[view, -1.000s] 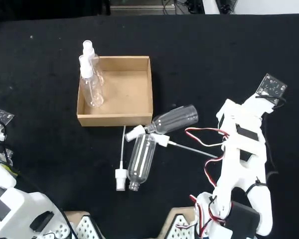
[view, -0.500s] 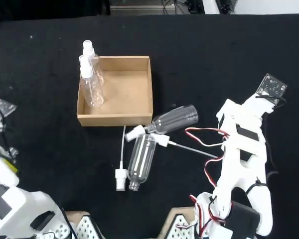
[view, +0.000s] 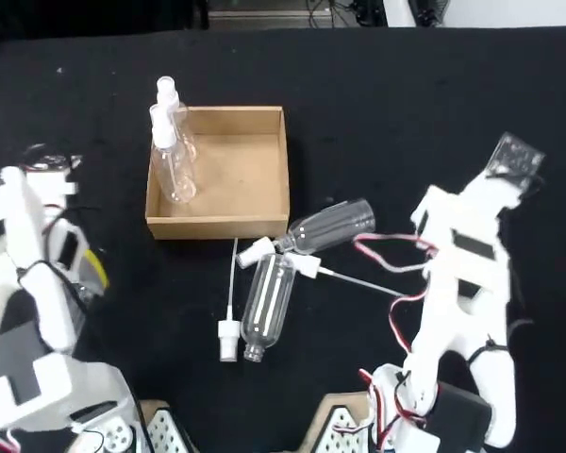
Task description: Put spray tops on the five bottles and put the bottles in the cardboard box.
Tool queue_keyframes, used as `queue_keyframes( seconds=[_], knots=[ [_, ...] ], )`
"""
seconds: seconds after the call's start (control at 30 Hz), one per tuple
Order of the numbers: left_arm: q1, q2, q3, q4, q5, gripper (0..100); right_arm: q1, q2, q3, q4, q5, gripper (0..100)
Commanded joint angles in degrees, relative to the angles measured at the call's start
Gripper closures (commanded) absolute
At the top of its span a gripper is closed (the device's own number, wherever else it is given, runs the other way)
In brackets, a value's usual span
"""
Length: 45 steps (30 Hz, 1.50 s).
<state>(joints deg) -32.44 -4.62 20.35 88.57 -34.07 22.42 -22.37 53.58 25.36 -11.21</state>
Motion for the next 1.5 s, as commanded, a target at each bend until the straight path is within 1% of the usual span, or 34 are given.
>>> queue_keyframes(
  seconds=[0.0, 0.07, 0.17, 0.27, 0.37, 0.47, 0.63, 0.77, 0.87, 0.93, 1.0, 1.17, 1.47],
  knots=[
    [3.1, -9.1, 5.0, -8.9, 12.0, 97, 0.3, -3.6, -10.9, 12.6, 2.8, 95.9],
    [3.2, -11.6, 7.4, -14.1, 17.1, 97, -1.4, -3.9, -15.0, 18.3, 5.1, 95.9],
    [3.4, -14.1, 11.3, -21.5, 23.8, 97, -5.2, -4.0, -19.0, 24.5, 10.8, 95.9],
    [3.4, -14.5, 13.0, -26.3, 28.1, 97, -10.4, -4.0, -21.8, 31.0, 17.4, 95.9],
    [3.5, -14.4, 13.3, -26.9, 29.6, 97, -15.9, -4.4, -22.5, 37.6, 23.8, 95.9],
    [4.2, -14.4, 13.3, -26.9, 29.6, 97, -20.7, -4.3, -22.5, 43.3, 30.2, 95.9],
    [7.1, -14.5, 13.2, -26.9, 29.6, 97, -26.0, -4.0, -22.1, 53.7, 40.0, 95.9],
    [8.2, -14.5, 13.3, -26.8, 29.6, 97, -31.4, -4.3, -20.8, 60.0, 45.6, 95.3],
    [8.2, -15.0, 13.3, -27.0, 29.6, 97, -33.8, -4.4, -18.5, 59.0, 46.8, 87.4],
    [8.2, -15.0, 13.1, -27.0, 29.6, 97, -34.9, -4.4, -16.5, 55.9, 46.9, 81.4],
    [8.2, -15.0, 12.9, -27.0, 29.6, 97, -35.3, -4.3, -14.4, 52.9, 46.9, 78.3],
    [9.4, -14.5, 13.0, -27.0, 29.7, 97, -37.9, -4.0, -8.9, 46.4, 46.6, 81.3],
    [9.7, -14.5, 12.4, -26.8, 29.7, 97, -38.2, -4.0, -0.7, 32.9, 46.5, 82.8]
  ],
)
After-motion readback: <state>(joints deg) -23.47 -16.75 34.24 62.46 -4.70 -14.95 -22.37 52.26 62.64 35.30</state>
